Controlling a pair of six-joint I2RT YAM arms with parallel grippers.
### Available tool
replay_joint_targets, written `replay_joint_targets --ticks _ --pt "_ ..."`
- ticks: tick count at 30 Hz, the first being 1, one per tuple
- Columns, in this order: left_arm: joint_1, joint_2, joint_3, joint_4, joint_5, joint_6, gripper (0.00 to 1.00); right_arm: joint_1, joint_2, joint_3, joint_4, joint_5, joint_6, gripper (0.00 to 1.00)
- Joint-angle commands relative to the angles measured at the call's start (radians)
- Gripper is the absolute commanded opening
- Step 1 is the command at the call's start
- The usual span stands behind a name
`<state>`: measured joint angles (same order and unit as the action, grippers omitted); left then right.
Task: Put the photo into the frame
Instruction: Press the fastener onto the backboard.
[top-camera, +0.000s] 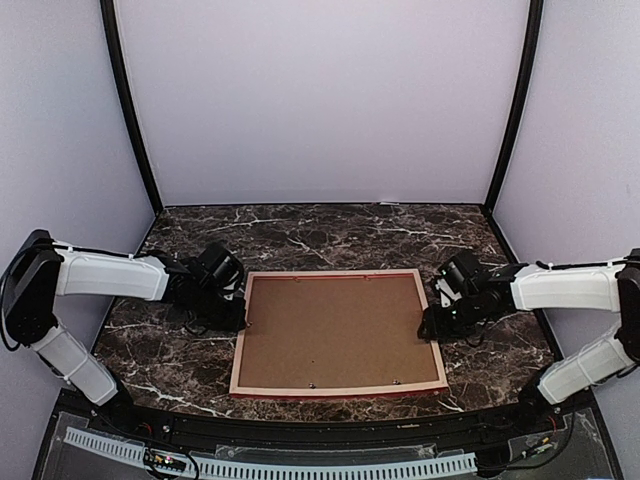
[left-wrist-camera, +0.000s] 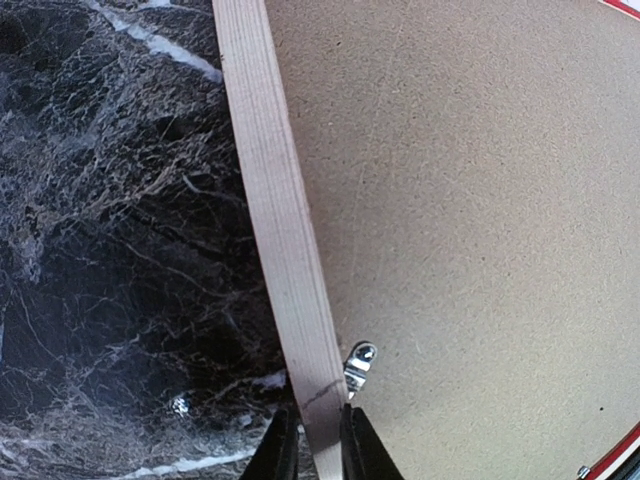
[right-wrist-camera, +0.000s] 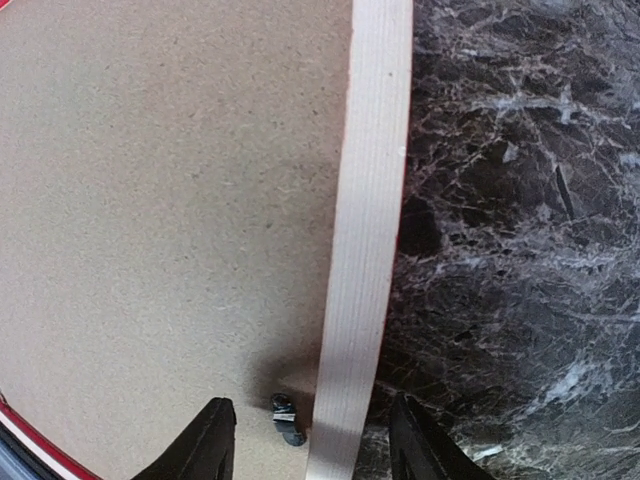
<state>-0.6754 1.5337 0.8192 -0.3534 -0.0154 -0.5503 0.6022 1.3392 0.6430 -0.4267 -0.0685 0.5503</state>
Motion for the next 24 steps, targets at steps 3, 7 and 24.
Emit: replay_joint_targets --ticks 3,7,24 --pt "-0.001 0.022 0.012 -0.024 -0.017 0.004 0.17 0.014 0.024 0.01 -0.037 0.064 -0.034 0.51" --pt "-0.001 0.024 0.01 -0.019 0.003 0.005 0.2 0.016 0.04 0.006 -0.026 0.064 -0.041 0.48" --pt "-0.006 0.066 -0.004 0.003 0.073 0.009 0.35 0.018 0.044 -0.016 0.004 0.063 -0.022 0.47"
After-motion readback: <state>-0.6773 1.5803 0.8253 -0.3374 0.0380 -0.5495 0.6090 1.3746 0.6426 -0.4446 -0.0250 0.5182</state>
